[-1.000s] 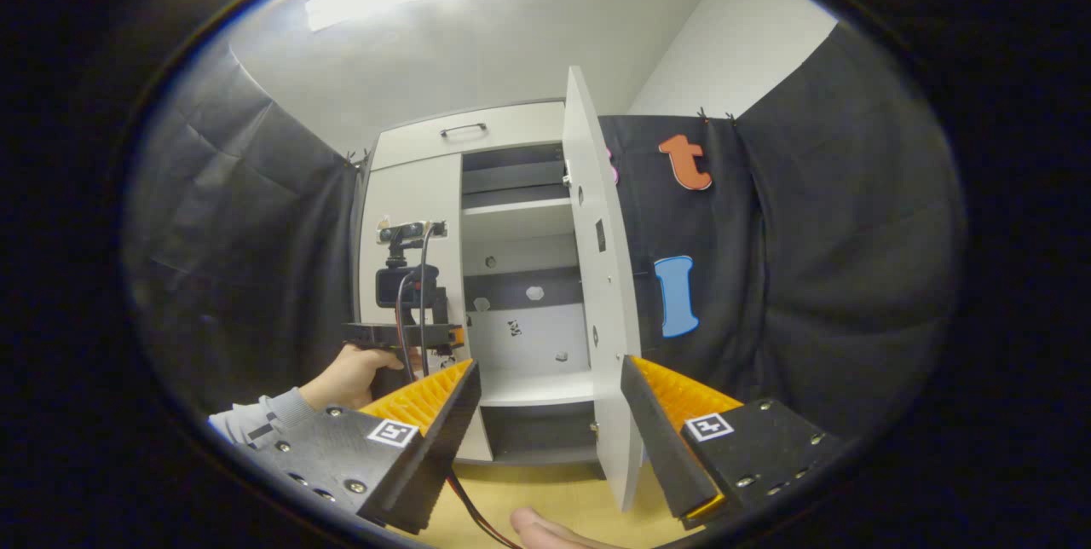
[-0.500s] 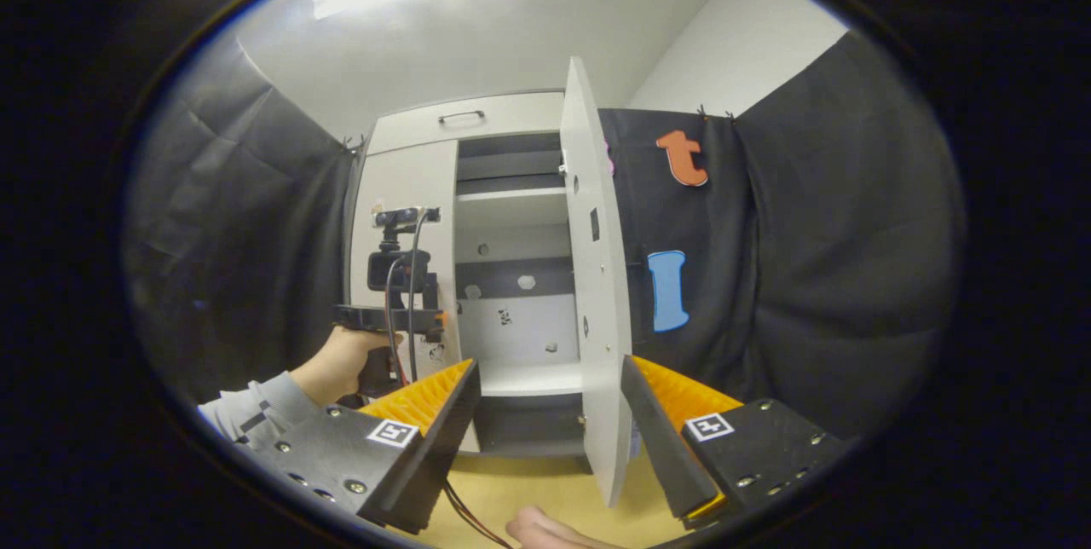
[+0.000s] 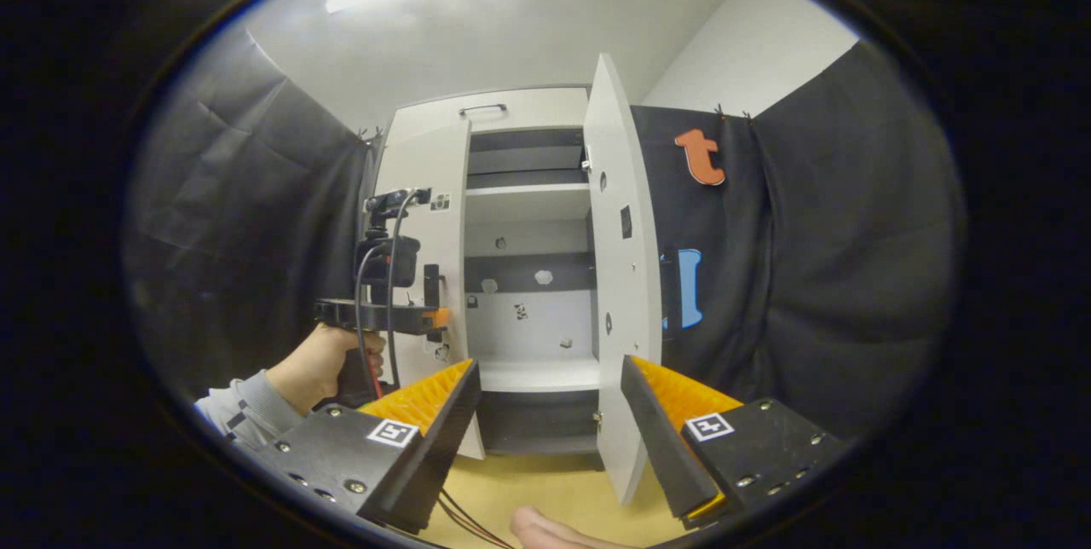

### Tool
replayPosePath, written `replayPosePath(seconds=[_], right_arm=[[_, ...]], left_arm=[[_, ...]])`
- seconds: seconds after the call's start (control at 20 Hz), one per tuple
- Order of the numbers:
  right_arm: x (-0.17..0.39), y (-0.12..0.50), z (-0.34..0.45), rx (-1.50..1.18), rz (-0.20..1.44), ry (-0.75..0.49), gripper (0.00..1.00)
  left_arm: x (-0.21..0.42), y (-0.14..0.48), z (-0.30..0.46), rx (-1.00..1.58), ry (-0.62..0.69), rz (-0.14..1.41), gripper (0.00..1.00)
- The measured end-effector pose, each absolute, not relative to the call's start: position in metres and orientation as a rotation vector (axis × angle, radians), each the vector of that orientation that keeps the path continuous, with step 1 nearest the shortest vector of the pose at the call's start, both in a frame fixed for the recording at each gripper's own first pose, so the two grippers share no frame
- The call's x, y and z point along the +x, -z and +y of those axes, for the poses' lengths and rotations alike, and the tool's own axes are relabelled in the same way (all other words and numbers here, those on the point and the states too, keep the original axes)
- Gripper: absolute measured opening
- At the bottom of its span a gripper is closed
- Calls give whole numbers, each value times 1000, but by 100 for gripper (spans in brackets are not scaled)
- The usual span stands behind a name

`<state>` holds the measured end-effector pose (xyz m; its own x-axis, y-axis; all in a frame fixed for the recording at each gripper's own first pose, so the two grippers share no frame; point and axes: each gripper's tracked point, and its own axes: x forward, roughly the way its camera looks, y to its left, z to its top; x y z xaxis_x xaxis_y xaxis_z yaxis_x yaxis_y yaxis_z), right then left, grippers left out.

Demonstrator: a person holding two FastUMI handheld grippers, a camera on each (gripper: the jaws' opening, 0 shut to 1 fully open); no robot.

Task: Open the right door of the double-door shoe cabinet with the right hand, and open the left door with the left hand.

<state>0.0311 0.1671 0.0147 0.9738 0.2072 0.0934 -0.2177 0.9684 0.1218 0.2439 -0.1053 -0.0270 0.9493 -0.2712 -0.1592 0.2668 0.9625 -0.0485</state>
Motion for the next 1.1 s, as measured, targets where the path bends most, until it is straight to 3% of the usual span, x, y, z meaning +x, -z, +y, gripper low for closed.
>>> replayPosePath(seconds=[0.15,0.2,0.5,0.85,1.0,1.1], right_arm=[[29,-19,173,124,-89,-212,98],[26,-19,177,125,-86,-216,93],[14,-23,206,129,-66,-286,98],[5,-29,226,149,-74,-323,98],[3,-26,234,147,-80,-332,93],[2,-22,238,154,-77,-341,98]], left_arm=[[241,28,-101,-24,288,171,22],[239,28,-99,-17,294,171,22],[231,27,-88,-35,332,169,22],[225,24,-74,-47,284,159,22],[224,25,-68,-32,256,155,19],[224,22,-63,-33,244,151,19]])
